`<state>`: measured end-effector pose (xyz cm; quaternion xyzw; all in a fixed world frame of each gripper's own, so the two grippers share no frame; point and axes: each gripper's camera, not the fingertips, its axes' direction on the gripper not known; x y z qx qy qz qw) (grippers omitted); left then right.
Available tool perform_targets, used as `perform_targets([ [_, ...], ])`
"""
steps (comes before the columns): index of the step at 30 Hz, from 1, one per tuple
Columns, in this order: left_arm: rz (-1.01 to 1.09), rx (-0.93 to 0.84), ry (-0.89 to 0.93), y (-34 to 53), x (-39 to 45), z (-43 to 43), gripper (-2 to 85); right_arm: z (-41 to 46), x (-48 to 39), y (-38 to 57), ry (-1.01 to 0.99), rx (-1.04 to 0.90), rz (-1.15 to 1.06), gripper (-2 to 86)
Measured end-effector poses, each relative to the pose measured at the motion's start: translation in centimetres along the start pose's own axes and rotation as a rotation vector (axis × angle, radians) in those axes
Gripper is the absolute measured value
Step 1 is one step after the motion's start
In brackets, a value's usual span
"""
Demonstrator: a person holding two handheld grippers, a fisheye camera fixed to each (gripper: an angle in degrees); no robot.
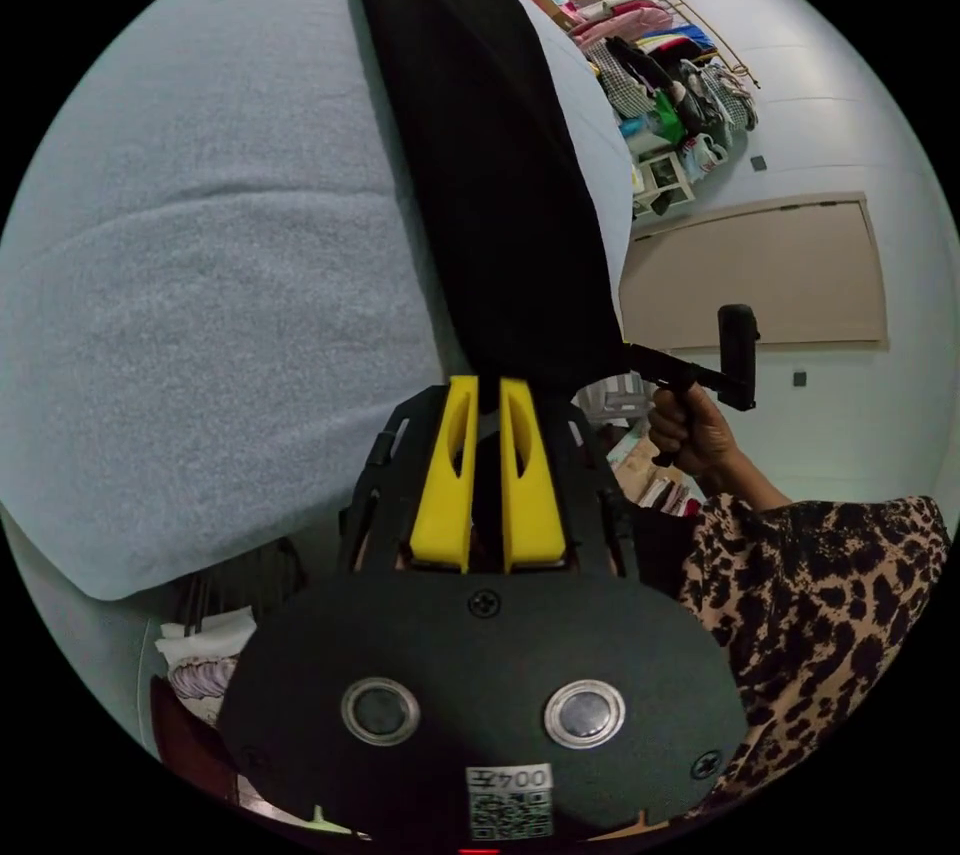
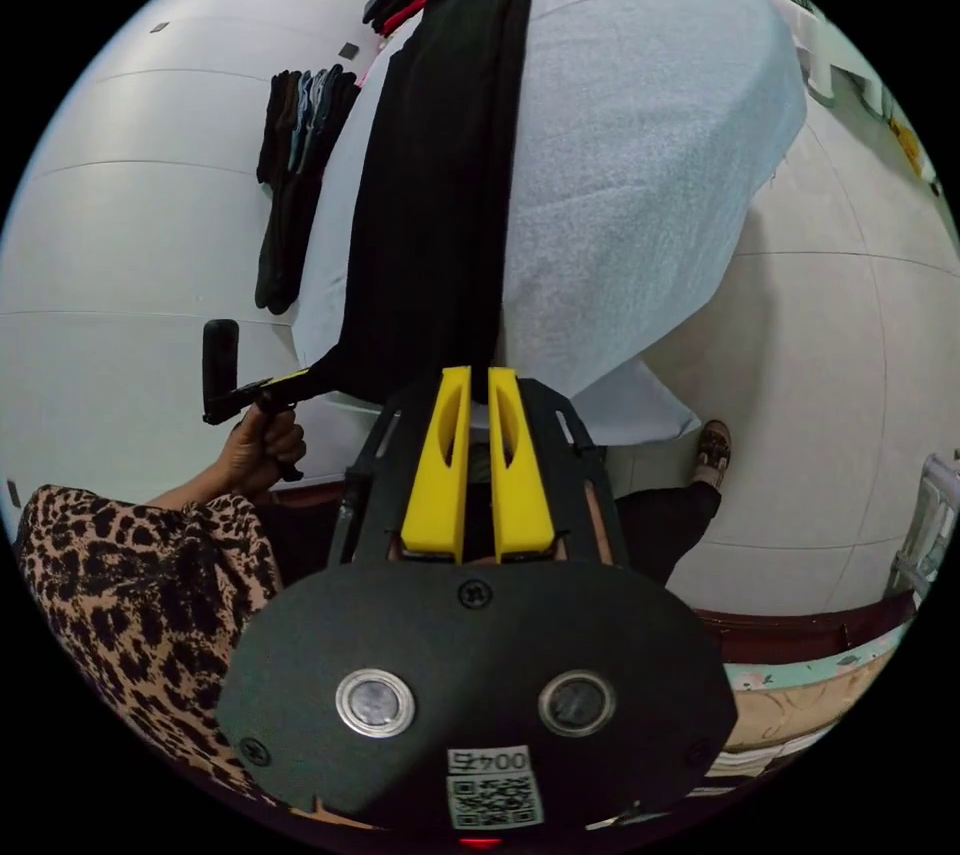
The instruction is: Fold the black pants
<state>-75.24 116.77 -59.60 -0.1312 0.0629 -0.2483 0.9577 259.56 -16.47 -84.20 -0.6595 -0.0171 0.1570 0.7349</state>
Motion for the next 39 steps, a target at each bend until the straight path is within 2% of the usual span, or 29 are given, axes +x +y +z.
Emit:
perform_targets([
  [4,0.054,0.002,0.032,-0.3,0.7,-1.7,2.5,-2.3,-1.6,0.1,-0.012,0.033,-0.032,3.6],
  [7,0.146,0.005,-0.056,0.4,1.8,-3.2,2.4,-3.0,-3.3,0.9,0.100,0.026,-0.126,3.6],
  [12,0.047,-0.043,0.000,0.5,-1.1,-0.2,2.4,-2.7,-1.2,0.3,-0.001,-0.009,0.003,3.7],
  [16,0.067,-0.041,-0.005,0.6,-1.4,-0.5,2.5,-6.4,-2.8,-0.8,0.105,0.062,-0.054,1.9],
  [21,0.059,-0.025,0.003,1.0,-1.8,-0.6,2.6,-9.0,-2.5,-5.3,-0.117,0.169,-0.030,5.2],
  [25,0.059,-0.028,0.000,1.1,-1.9,-0.8,2.7,-8.0,-2.0,-9.1,-0.193,0.108,0.013,5.7],
  [31,0.061,-0.023,-0.023,1.4,-1.8,-1.0,2.7,-7.6,-3.1,-10.6,-0.150,0.059,0.024,5.6],
  [36,0.046,-0.018,-0.016,1.7,-1.9,-1.1,2.6,-7.9,-4.8,-11.2,-0.161,0.041,0.003,1.0],
  [39,0.049,-0.016,-0.029,1.9,-1.7,-1.2,2.6,-10.2,-7.9,-10.8,0.010,0.108,-0.071,0.4],
])
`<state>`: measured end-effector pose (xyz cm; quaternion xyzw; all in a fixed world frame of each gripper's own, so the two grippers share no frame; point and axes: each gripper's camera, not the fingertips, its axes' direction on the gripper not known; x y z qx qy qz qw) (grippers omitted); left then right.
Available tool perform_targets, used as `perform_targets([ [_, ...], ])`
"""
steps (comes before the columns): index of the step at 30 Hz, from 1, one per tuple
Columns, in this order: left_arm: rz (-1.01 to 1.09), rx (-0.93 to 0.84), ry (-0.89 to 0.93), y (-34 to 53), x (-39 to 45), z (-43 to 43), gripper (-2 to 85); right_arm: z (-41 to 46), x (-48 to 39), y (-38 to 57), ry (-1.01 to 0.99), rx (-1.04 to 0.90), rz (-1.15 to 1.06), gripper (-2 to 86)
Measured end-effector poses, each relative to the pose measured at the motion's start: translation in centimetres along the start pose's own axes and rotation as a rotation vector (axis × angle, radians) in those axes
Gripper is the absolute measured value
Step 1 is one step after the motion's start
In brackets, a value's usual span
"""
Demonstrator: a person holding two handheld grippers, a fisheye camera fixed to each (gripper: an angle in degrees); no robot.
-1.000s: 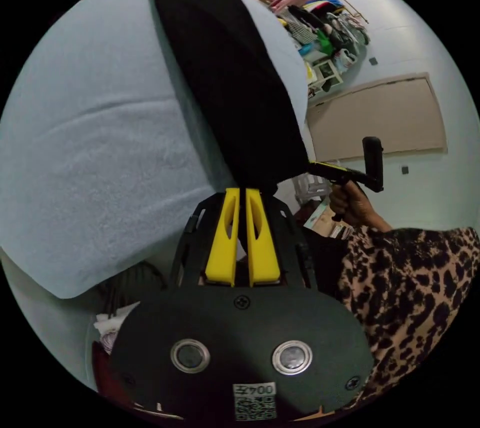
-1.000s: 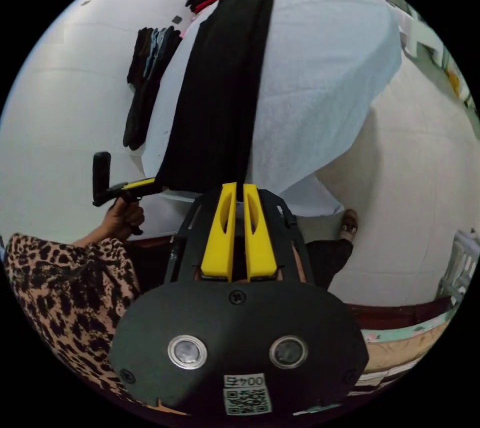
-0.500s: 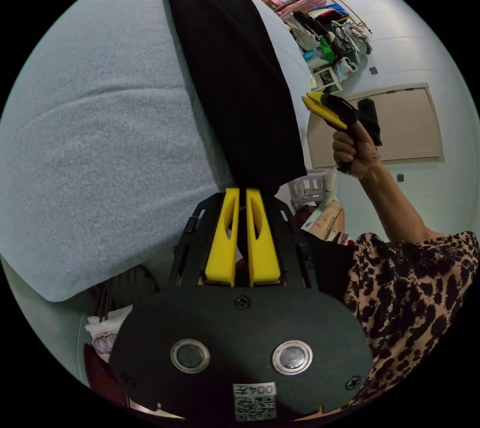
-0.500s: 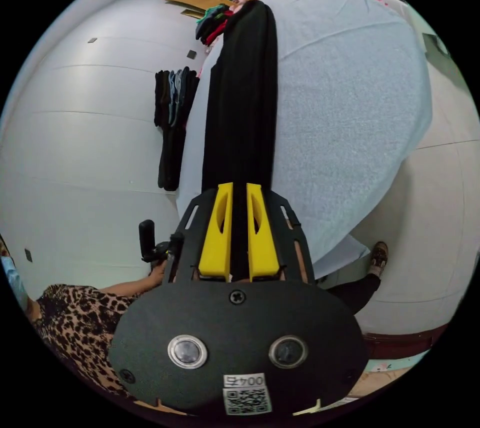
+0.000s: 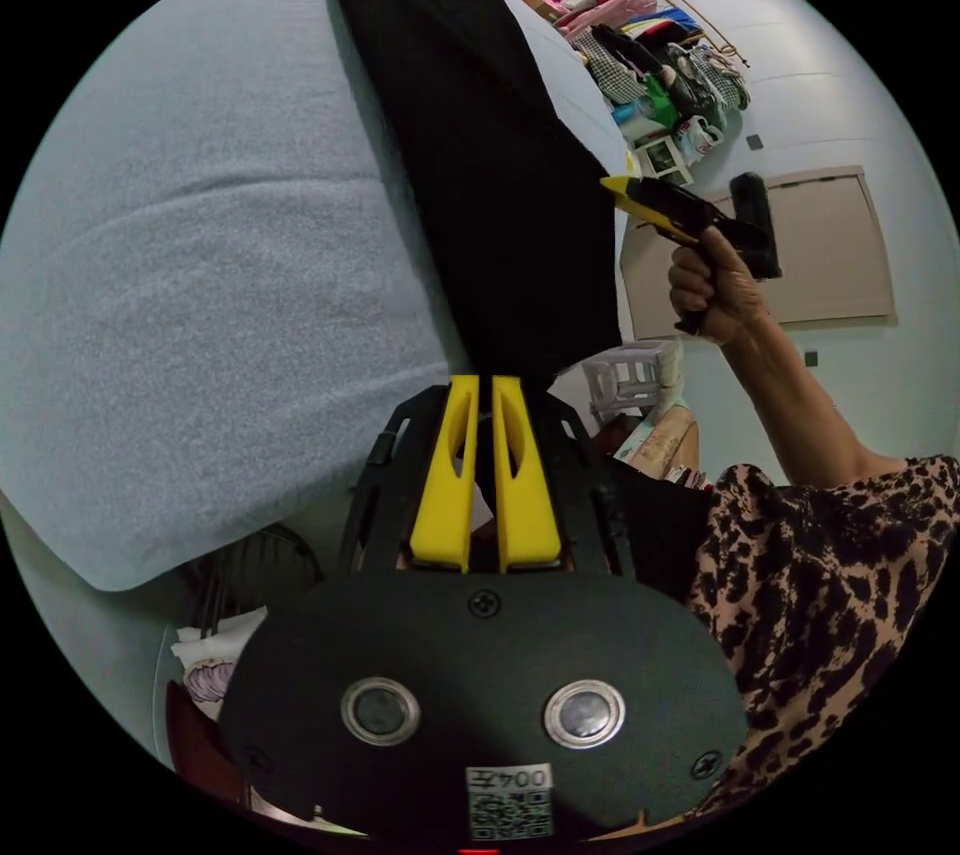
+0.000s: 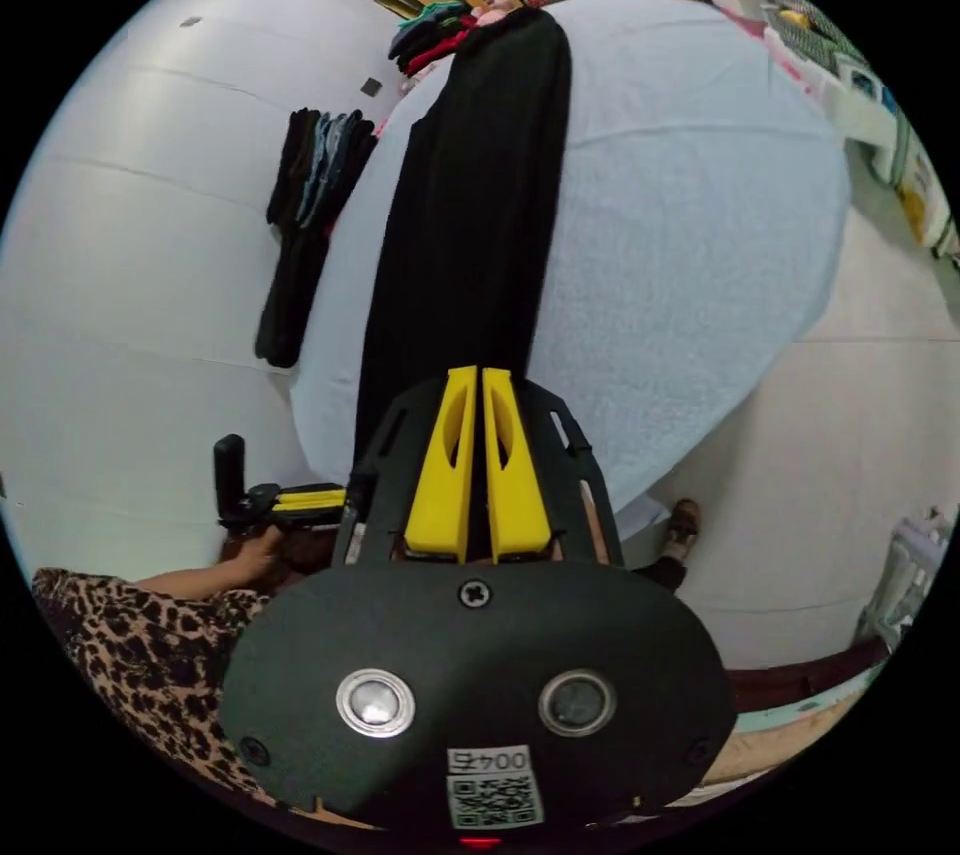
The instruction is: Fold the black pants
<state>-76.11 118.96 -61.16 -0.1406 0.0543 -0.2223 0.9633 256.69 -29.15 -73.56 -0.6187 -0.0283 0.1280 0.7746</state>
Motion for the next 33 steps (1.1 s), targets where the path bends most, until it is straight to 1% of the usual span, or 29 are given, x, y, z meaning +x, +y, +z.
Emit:
perform_targets([
  [1,0.005,0.003,-0.005,0.1,0.1,0.0,2.6,-0.5,-0.6,0.2,0.065,0.017,-0.001,0.4],
  [3,0.003,0.009,-0.001,0.3,0.0,-0.1,2.5,0.1,-0.1,0.1,0.059,-0.014,0.031,0.8],
  [5,-0.015,0.009,0.019,0.4,-0.2,-0.1,2.5,0.4,0.4,-0.1,-0.041,-0.021,0.078,2.1],
  [7,-0.019,0.008,0.021,0.4,-0.2,-0.1,2.5,0.0,0.0,-0.1,-0.102,-0.027,0.074,3.6],
  [10,-0.014,0.013,0.015,0.6,0.0,-0.1,2.5,-1.3,-0.6,0.8,-0.123,-0.066,0.068,5.3],
  [13,-0.021,0.020,0.031,0.9,-0.1,-0.1,2.5,-2.2,-1.0,2.9,-0.201,-0.082,0.093,6.4],
  [16,-0.036,0.026,0.054,1.0,-0.2,-0.1,2.4,-2.0,-2.2,4.5,-0.187,-0.115,0.105,6.1],
  [19,-0.040,0.026,0.054,1.2,0.0,-0.1,2.4,-1.6,-3.5,4.9,-0.209,-0.125,0.111,1.8],
  [21,-0.030,0.021,0.037,1.2,0.4,-0.1,2.3,-1.6,-4.9,4.7,-0.153,-0.120,0.089,0.8],
  [22,-0.018,0.018,0.024,1.2,0.8,-0.2,2.3,-1.4,-5.7,4.6,-0.083,-0.139,0.068,0.5],
  [23,-0.003,0.017,0.015,1.2,1.0,-0.1,2.2,-1.0,-6.2,4.5,-0.033,-0.162,0.055,0.4],
  [24,0.001,0.017,0.016,1.2,1.1,-0.1,2.2,-0.9,-6.2,4.4,-0.039,-0.164,0.059,0.4],
  [26,-0.007,0.013,0.039,1.3,1.0,0.0,2.0,-1.5,-6.3,3.9,-0.110,-0.139,0.113,0.7],
  [27,-0.006,0.010,0.040,1.3,1.1,-0.1,1.8,-1.6,-6.5,3.7,-0.115,-0.138,0.111,0.8],
  [31,0.026,-0.017,-0.004,2.2,1.7,-1.2,0.8,-3.1,-8.8,2.6,-0.048,-0.146,0.082,2.6],
  [33,0.045,0.022,-0.014,2.9,2.1,-2.6,0.5,-4.2,-9.5,1.9,-0.049,-0.106,0.091,3.4],
])
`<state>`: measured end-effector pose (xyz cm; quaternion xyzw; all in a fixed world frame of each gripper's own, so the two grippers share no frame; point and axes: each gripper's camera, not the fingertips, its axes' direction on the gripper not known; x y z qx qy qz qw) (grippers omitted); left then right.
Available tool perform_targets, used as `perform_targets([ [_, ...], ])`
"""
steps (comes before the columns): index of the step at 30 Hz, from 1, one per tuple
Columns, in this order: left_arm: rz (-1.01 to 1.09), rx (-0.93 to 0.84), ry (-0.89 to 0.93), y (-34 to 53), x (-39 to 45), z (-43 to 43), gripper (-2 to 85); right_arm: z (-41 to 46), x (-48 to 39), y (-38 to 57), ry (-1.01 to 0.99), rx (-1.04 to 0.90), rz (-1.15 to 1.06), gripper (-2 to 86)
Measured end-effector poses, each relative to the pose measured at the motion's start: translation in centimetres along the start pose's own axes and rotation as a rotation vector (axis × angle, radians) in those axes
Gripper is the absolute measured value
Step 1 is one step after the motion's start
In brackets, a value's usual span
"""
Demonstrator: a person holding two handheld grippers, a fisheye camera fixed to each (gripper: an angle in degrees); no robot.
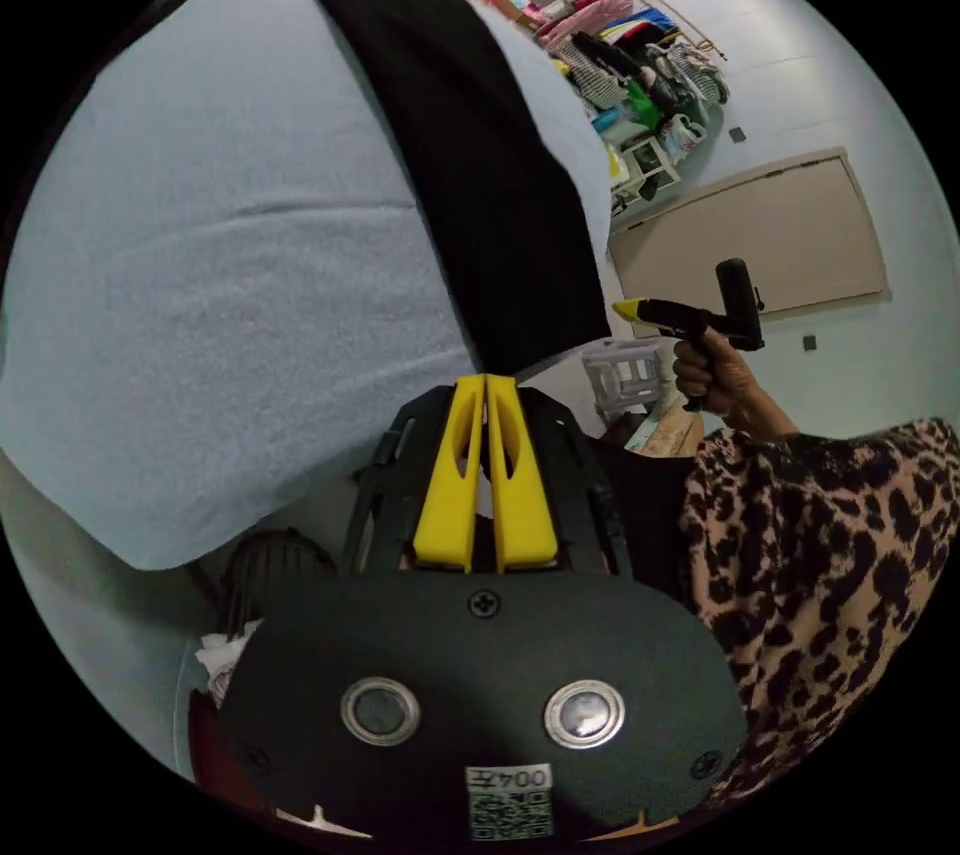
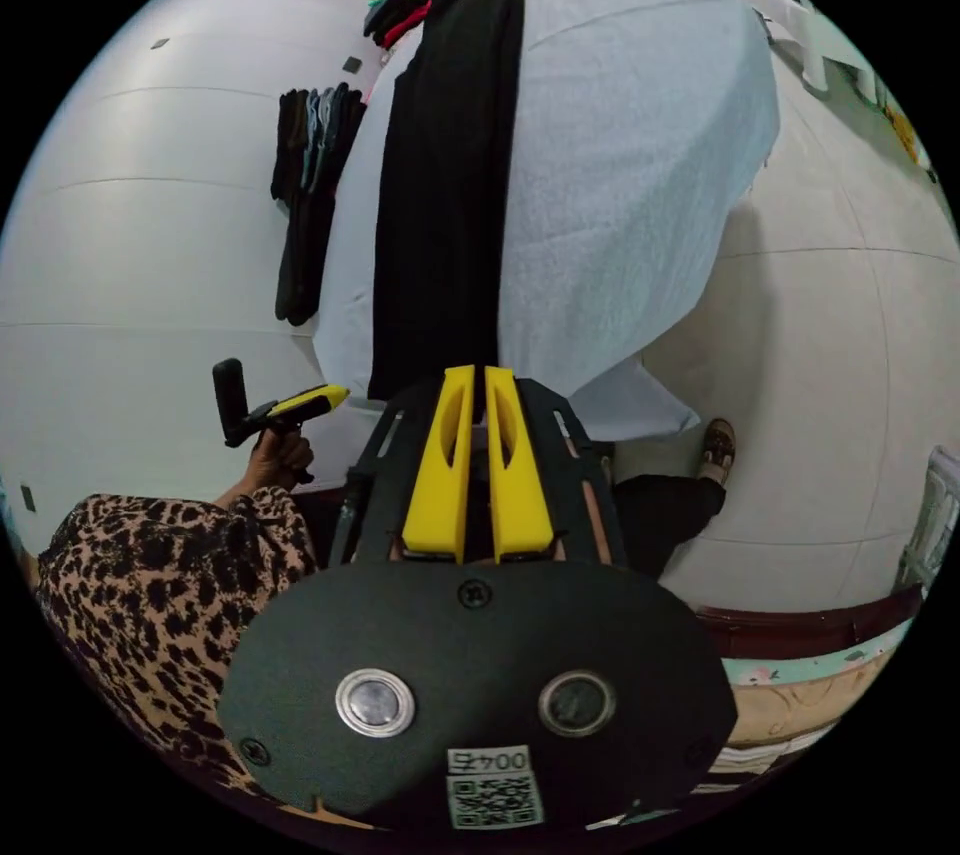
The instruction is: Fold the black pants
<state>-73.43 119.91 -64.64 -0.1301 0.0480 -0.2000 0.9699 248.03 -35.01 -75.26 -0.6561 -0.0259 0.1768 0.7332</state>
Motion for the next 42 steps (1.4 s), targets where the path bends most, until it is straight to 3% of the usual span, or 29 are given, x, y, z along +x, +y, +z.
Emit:
perform_targets([
  [5,0.208,0.103,-0.101,-2.4,4.2,-1.9,0.2,-3.0,-3.0,-4.5,-0.048,0.124,-0.023,5.9],
  [9,0.269,0.084,-0.152,-6.4,5.9,0.5,0.2,-3.9,-5.1,-9.5,-0.057,0.158,-0.045,6.6],
  [13,0.253,-0.020,-0.269,-8.6,6.3,4.6,0.1,-4.4,-6.4,-16.4,-0.048,0.141,-0.063,6.3],
  [23,0.074,0.002,-0.303,-9.4,7.9,4.9,0.1,-2.7,-8.4,-30.7,-0.078,0.028,-0.107,6.4],
  [33,-0.047,0.015,-0.312,-10.3,8.5,4.7,0.0,-1.0,-12.1,-35.4,-0.040,-0.075,-0.158,1.0],
  [38,-0.070,0.020,-0.317,-10.9,8.6,4.4,0.0,-1.6,-14.4,-36.5,0.224,-0.077,-0.268,-0.2],
  [42,-0.099,0.040,-0.305,-11.1,8.5,4.1,0.0,-2.0,-14.0,-37.9,0.131,-0.082,-0.232,1.1],
])
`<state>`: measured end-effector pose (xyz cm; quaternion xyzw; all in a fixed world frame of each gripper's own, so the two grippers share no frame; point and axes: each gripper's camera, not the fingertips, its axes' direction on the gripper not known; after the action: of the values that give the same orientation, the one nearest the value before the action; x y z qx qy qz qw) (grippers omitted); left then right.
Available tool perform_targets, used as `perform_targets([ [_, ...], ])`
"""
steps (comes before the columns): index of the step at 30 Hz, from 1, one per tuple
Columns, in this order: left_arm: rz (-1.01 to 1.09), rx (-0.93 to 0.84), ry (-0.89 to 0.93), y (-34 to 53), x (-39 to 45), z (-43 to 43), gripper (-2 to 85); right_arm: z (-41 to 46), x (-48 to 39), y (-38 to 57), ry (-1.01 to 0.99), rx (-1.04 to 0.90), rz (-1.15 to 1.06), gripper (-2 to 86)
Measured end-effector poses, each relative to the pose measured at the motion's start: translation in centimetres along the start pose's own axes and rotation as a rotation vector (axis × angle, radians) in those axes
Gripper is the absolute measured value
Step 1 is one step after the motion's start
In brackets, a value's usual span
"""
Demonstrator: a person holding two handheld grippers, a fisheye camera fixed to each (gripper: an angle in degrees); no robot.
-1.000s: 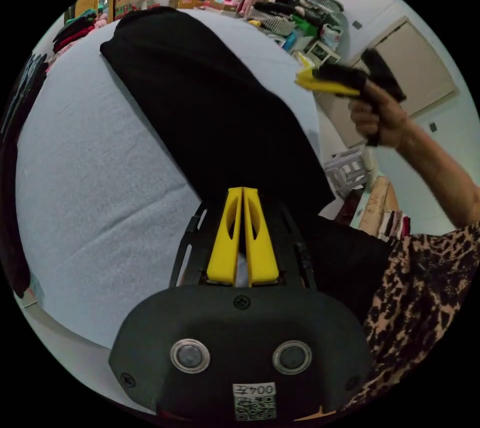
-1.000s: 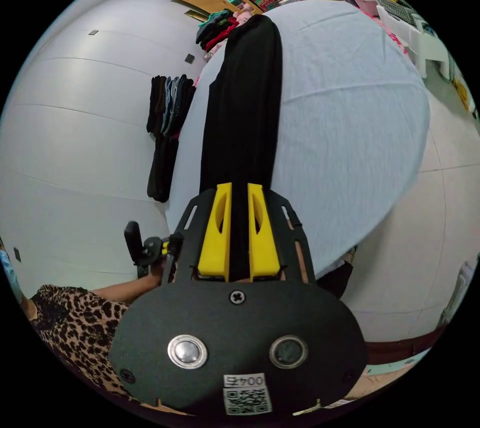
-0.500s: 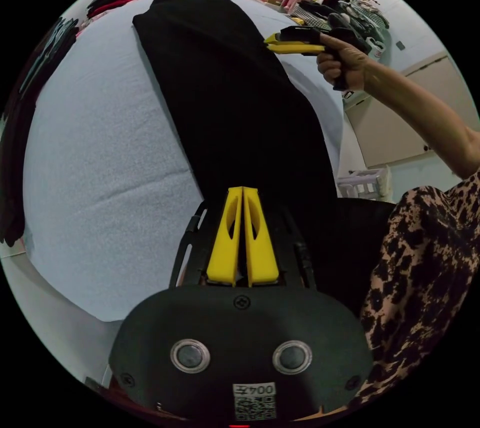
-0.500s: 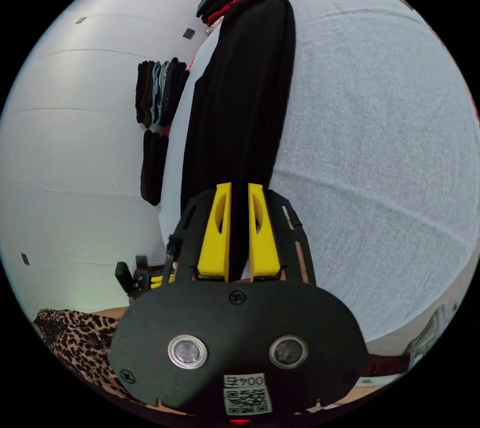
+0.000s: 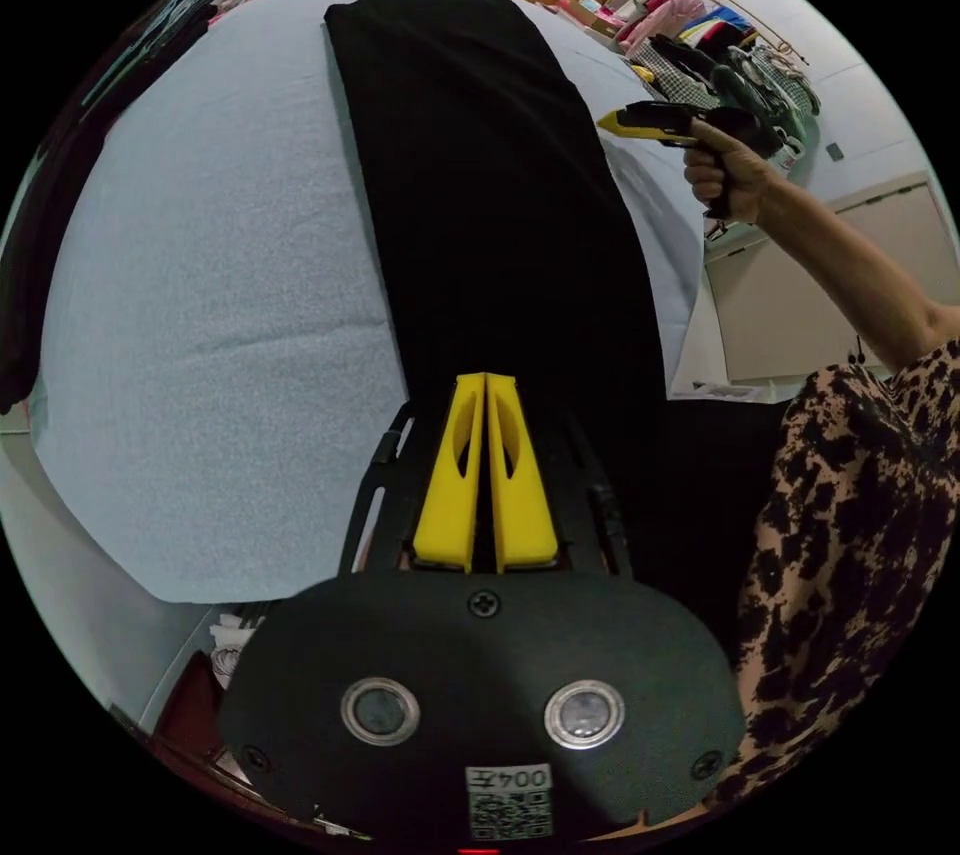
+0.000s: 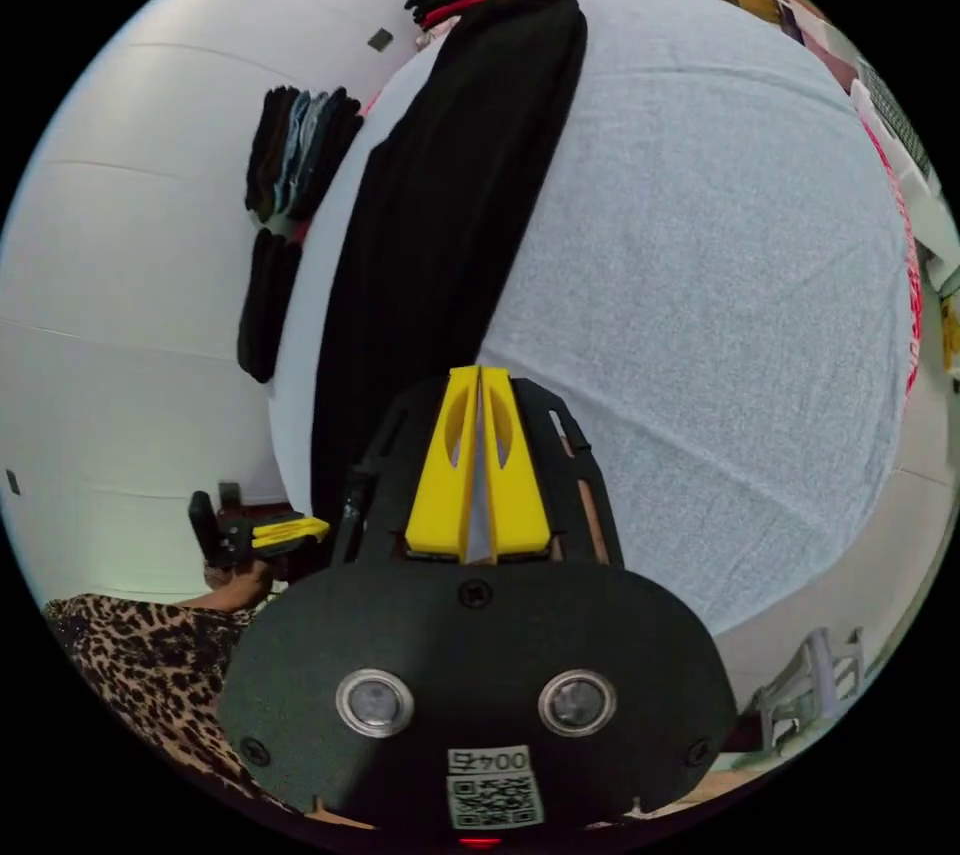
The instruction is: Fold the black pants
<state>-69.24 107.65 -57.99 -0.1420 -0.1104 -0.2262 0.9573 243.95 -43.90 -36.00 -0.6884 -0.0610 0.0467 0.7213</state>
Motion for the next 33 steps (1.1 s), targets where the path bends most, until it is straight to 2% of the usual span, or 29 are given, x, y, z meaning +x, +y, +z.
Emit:
perform_targets([
  [3,-0.023,0.003,0.002,-0.3,-0.1,-0.2,0.0,-0.8,0.0,-1.6,-0.104,0.058,0.030,5.7],
  [8,-0.032,-0.012,-0.007,-1.3,-0.2,-0.5,0.0,0.7,-0.6,-6.1,-0.235,0.065,0.102,6.7],
  [16,-0.069,-0.013,-0.012,-2.4,-0.5,-1.1,0.1,4.4,-3.1,-9.7,-0.142,0.003,0.154,3.6],
  [18,-0.076,-0.010,-0.009,-2.6,-0.7,-1.2,0.1,4.1,-4.4,-10.1,-0.084,0.021,0.090,3.4],
  [20,-0.084,-0.006,-0.007,-2.9,-0.9,-1.4,0.1,4.6,-6.0,-10.4,0.087,0.020,-0.024,3.6],
  [21,-0.085,-0.004,-0.007,-3.0,-1.0,-1.5,0.1,5.1,-6.1,-10.6,0.108,0.000,-0.041,3.7],
  [25,-0.090,0.000,-0.003,-3.5,-1.3,-1.8,0.1,6.7,-6.4,-11.3,0.065,-0.018,-0.090,5.4],
  [29,-0.096,0.008,-0.009,-4.1,-1.6,-2.2,0.1,6.8,-8.7,-11.2,0.146,0.076,-0.187,7.4],
  [33,-0.105,0.020,0.000,-4.5,-2.0,-2.6,0.0,9.2,-11.1,-11.9,0.180,0.084,-0.315,9.6],
])
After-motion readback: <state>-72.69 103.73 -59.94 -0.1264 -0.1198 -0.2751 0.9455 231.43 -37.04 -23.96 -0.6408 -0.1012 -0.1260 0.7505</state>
